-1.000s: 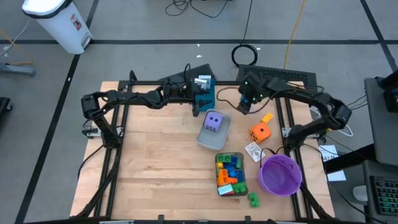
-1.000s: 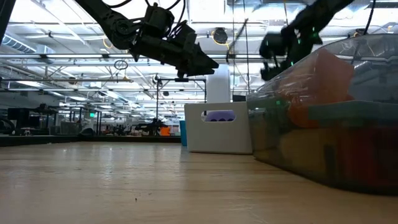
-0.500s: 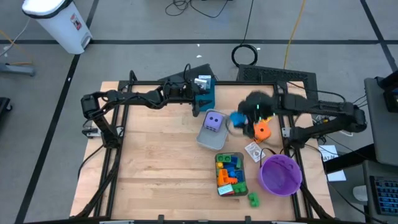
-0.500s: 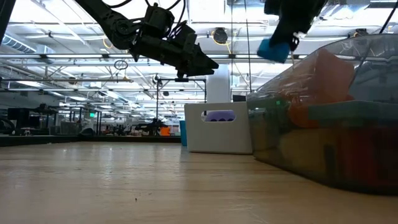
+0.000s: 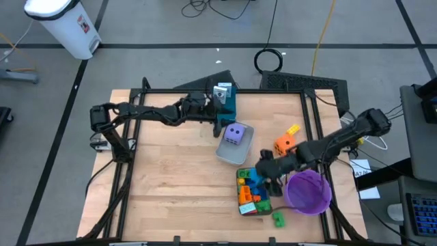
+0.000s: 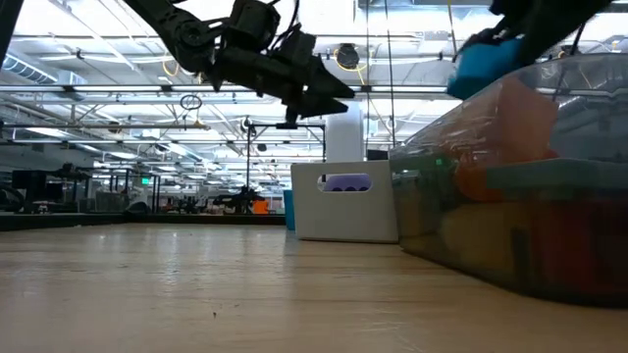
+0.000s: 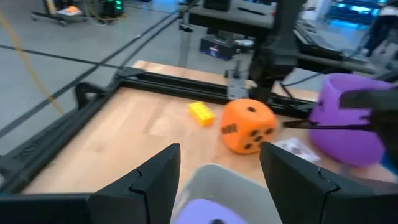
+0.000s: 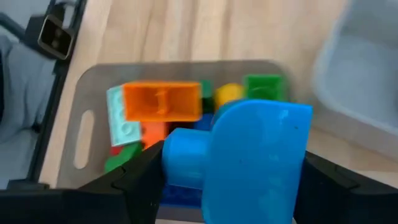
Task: Pick & Place Toys
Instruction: Put the blue game piece into the black bin, then put the orange dice into the white bin
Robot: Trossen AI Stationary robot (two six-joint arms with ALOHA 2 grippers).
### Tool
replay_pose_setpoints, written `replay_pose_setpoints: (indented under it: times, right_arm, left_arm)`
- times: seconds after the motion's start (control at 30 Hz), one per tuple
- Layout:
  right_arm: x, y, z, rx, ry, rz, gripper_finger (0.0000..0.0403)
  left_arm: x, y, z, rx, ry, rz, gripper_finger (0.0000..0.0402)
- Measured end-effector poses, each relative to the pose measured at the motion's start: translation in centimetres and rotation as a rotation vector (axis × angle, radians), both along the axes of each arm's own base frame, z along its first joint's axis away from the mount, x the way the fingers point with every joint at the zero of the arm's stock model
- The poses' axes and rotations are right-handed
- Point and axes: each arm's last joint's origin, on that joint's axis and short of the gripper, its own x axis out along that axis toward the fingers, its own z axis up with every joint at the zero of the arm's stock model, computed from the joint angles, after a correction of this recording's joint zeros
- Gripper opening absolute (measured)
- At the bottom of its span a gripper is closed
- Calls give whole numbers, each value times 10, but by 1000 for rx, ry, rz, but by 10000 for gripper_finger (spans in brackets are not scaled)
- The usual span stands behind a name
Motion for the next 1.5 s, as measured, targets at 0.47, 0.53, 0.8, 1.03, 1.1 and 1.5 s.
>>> replay_pose_setpoints:
  times: [0.47,0.53,0.8,1.03,1.1,1.5]
  right_arm:
    - [2,29,-33,11,63,55,297]
    - [2,29,-33,10,64,56,300]
    - [1,24,-29,-29,40,102,301]
    - [-13,6,-9,-16,24,105,302]
    - [-21,-3,-4,-47,41,76,302]
    - [-58,-65,15,-401,119,56,302]
  left_arm:
    - [15,-70,4,-21,-35,-182,227]
    - [16,-77,4,-22,-34,-201,227]
    - [18,-95,4,3,-33,-191,227]
    - [18,-99,4,12,-33,-192,227]
    - [18,-99,4,20,-34,-194,227]
    - [17,-85,4,106,-35,-175,227]
